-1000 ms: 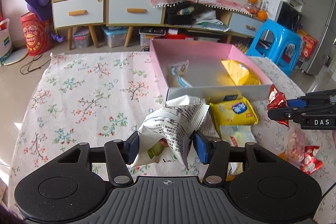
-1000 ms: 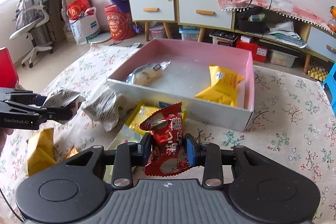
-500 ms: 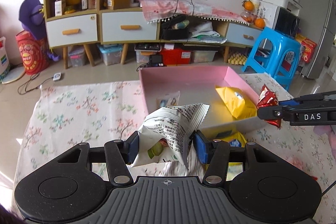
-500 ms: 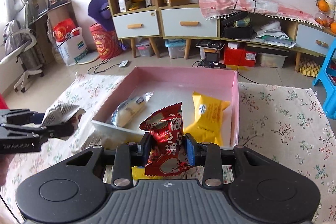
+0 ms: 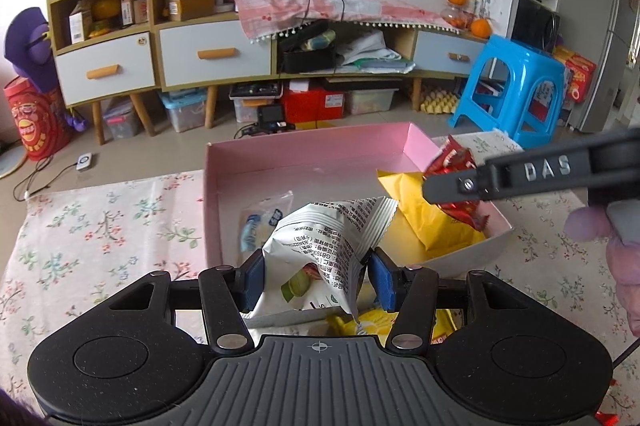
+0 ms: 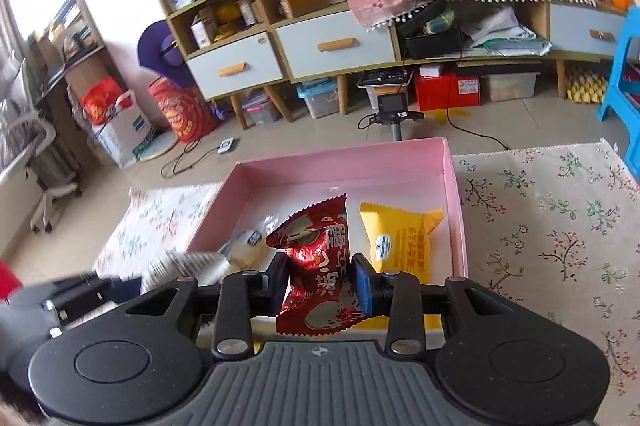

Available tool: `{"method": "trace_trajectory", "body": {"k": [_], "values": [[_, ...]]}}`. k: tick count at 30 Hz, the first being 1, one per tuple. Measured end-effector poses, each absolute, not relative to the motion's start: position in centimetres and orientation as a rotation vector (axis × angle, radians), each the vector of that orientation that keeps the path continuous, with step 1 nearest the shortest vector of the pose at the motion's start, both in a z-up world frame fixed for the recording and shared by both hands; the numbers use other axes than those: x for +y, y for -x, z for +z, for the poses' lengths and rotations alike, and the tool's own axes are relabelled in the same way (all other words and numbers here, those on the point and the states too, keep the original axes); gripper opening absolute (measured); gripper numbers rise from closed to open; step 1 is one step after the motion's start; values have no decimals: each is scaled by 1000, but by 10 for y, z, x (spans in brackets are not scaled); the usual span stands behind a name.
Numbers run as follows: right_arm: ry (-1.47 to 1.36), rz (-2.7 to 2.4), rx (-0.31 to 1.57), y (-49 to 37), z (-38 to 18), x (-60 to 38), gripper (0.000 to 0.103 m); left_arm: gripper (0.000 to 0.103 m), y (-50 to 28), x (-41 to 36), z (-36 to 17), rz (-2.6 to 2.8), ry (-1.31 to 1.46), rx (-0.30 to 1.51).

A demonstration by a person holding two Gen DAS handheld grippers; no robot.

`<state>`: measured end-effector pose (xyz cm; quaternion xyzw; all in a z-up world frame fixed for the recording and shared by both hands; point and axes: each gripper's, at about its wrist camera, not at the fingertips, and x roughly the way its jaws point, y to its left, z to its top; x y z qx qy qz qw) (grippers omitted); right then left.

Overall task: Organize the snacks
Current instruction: 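Carry the white bag and red snack over the box, then open both tools to drop the white bag and red snack into the box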

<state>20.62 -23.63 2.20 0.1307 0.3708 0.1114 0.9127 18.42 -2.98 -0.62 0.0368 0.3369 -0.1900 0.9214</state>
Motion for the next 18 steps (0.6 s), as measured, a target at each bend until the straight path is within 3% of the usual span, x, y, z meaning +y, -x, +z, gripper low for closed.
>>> {"method": "trace_trajectory", "body": {"k": [14, 18], "values": [[-299, 197, 789, -212, 10, -238, 23, 49, -188, -42, -22, -390, -139, 659], [-295, 199, 785, -211, 11, -238, 28, 52, -185, -45, -22, -403, -157, 648]]}}
